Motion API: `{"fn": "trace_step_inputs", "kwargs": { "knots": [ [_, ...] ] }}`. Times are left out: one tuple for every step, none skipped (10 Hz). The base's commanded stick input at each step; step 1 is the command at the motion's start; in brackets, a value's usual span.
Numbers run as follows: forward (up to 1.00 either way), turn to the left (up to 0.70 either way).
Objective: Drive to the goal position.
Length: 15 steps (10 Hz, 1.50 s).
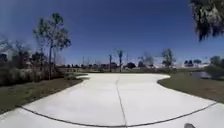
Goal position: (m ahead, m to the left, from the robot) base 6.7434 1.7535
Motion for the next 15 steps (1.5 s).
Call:
{"fn": "trace_step_inputs", "kwargs": {
  "knots": [
    [1.00, 0.00],
    [1.00, 0.00],
    [1.00, 0.00],
    [1.00, 0.00],
    [1.00, 0.00],
    [1.00, 0.00],
    [1.00, 0.00],
    [1.00, 0.00],
    [1.00, 0.00],
    [1.00, 0.00],
    [1.00, 0.00],
    [1.00, 0.00],
    [1.00, 0.00],
    [1.00, 0.00],
    [1.00, 0.00]
  ]
}}
